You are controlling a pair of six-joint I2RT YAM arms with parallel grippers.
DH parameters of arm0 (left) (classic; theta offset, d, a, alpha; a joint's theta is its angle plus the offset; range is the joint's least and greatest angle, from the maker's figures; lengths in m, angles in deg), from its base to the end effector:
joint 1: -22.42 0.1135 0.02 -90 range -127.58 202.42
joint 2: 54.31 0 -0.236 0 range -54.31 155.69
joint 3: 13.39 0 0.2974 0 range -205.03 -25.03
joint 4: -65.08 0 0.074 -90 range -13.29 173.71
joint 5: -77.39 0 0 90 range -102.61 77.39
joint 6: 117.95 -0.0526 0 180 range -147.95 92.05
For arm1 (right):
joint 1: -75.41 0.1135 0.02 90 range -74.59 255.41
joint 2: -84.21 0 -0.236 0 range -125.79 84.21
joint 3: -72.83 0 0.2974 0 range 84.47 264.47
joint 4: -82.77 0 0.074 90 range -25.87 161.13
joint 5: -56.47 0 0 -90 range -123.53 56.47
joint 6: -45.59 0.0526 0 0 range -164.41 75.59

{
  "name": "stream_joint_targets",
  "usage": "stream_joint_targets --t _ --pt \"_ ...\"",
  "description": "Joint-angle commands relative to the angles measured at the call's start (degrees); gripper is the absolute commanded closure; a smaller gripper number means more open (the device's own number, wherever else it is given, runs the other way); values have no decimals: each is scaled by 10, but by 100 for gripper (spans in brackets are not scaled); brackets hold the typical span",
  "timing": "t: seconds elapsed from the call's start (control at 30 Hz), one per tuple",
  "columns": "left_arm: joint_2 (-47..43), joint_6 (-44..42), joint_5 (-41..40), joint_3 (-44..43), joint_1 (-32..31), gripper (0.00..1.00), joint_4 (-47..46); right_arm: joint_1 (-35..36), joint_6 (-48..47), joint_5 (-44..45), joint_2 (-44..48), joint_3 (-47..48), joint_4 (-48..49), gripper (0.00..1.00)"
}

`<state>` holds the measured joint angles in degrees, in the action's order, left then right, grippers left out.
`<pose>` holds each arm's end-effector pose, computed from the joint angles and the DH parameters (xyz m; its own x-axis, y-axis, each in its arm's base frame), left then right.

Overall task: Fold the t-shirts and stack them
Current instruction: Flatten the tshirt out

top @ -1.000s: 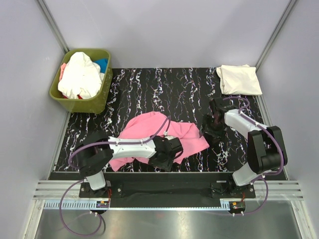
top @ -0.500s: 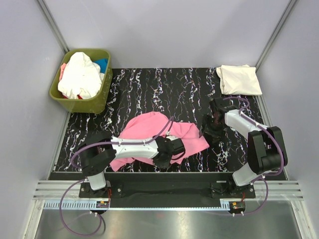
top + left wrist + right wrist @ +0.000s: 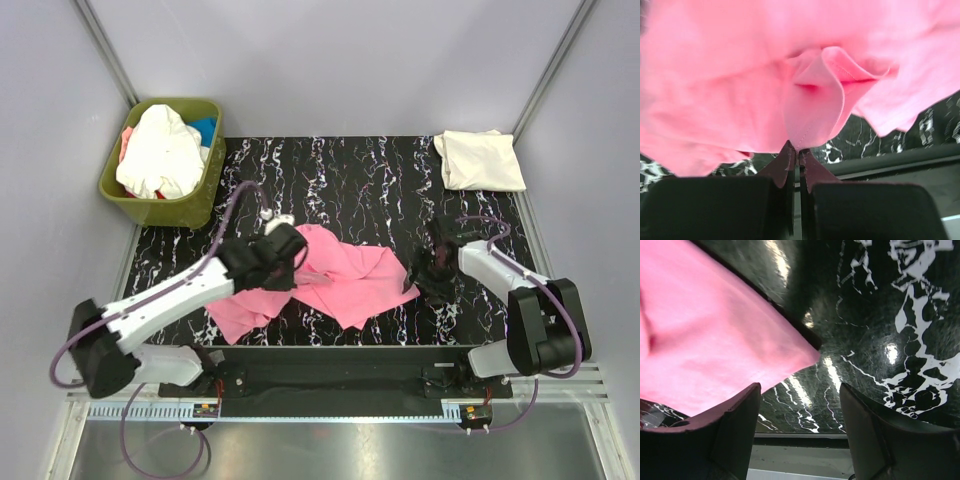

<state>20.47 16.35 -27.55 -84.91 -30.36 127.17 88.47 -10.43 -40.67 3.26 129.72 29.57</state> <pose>0.1965 -0.2363 0.2109 -0.8854 0.0500 -0.4621 0.1201 0.9850 -0.1236 0.2735 0.0702 0.1022 -0.9281 0.3540 -0.1151 0.3230 0.9196 0.2238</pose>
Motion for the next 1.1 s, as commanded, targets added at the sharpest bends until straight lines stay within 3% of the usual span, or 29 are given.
stream_joint_targets --t 0.0,0.2,0.5,0.63,0.7,0.87,1.07 --pt "-49 -37 -12 -22 38 100 40 -1 30 -13 -1 -15 26 29" --pt "-64 -35 -7 -1 54 100 46 -1 21 -29 -57 -10 55 35" --pt "-90 -37 -4 20 69 100 47 -1 14 -20 -77 0 66 64" --pt "-101 -49 -3 14 88 100 53 -2 8 -4 -84 14 63 66" --pt "-106 -56 -2 12 101 100 56 -2 4 11 -92 25 50 66" --pt "-116 -64 3 11 117 100 64 -2 -4 38 -88 45 28 42" --pt "-128 -73 11 17 138 100 66 -6 -2 33 -110 51 38 39"
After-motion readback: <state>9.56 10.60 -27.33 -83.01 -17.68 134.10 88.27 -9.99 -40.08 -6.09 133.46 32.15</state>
